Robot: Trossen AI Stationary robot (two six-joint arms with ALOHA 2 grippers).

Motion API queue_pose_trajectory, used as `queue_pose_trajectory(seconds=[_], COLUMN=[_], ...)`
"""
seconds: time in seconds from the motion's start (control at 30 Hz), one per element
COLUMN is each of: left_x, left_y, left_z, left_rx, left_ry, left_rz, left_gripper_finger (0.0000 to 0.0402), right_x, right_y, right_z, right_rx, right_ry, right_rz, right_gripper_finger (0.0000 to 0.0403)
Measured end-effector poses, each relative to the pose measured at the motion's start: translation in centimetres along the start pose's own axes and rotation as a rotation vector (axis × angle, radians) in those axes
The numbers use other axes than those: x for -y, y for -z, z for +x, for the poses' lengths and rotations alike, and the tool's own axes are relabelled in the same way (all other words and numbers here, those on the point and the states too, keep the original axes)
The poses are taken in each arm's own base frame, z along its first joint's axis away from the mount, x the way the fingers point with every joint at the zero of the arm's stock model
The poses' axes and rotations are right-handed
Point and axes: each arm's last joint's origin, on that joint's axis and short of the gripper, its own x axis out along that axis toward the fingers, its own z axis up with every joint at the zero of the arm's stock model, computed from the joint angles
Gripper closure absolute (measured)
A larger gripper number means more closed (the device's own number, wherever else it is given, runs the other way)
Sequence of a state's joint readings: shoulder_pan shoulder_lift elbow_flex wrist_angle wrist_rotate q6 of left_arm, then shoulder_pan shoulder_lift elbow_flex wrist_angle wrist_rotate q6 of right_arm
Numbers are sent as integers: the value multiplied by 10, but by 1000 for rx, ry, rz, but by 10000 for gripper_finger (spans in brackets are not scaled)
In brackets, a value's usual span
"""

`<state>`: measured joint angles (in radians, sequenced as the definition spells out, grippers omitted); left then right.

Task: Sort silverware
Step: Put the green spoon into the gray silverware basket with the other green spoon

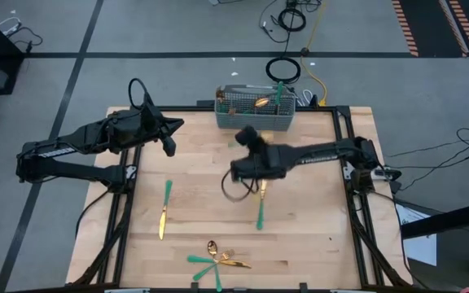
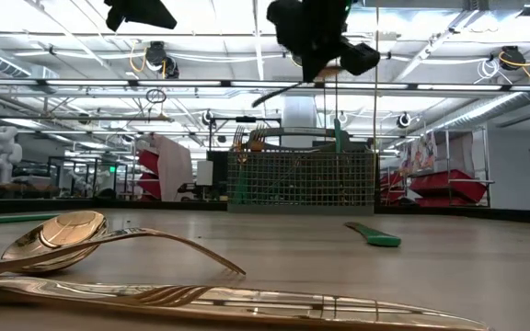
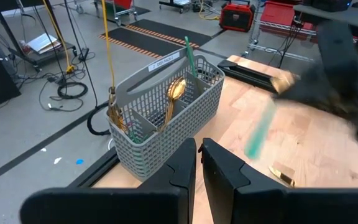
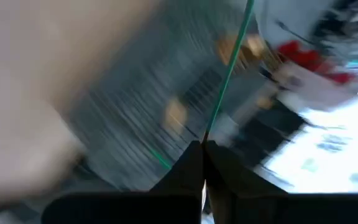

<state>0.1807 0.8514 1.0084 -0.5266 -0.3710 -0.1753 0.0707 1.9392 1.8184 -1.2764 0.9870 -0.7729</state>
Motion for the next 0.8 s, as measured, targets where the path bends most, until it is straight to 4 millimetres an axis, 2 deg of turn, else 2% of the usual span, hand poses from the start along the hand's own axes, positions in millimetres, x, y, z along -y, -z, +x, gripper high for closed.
queue_pose_trajectory(seconds=[0.07,0.13,0.27,0.43,0.5,0.63,0.8], left_x=[0,0,0,0,0,0,-1], left_y=[0,0,0,0,1,2,4], left_z=[0,0,0,0,0,0,0], left_rx=[0,0,0,-2,-6,-24,-41], left_ry=[0,0,0,0,-1,-4,-7], left_rz=[0,0,0,1,4,35,42], left_gripper_finger=[368,368,368,368,368,368,368], right_x=[11,22,38,46,49,52,45], right_y=[10,19,40,67,69,59,47], right_z=[15,32,65,99,109,124,142], right_rx=[-120,-202,-292,-383,-389,-353,-304], right_ry=[62,79,43,-32,-38,-41,-94], right_rz=[-155,-234,-270,-304,-299,-319,-392], right_gripper_finger=[403,403,403,403,403,403,403])
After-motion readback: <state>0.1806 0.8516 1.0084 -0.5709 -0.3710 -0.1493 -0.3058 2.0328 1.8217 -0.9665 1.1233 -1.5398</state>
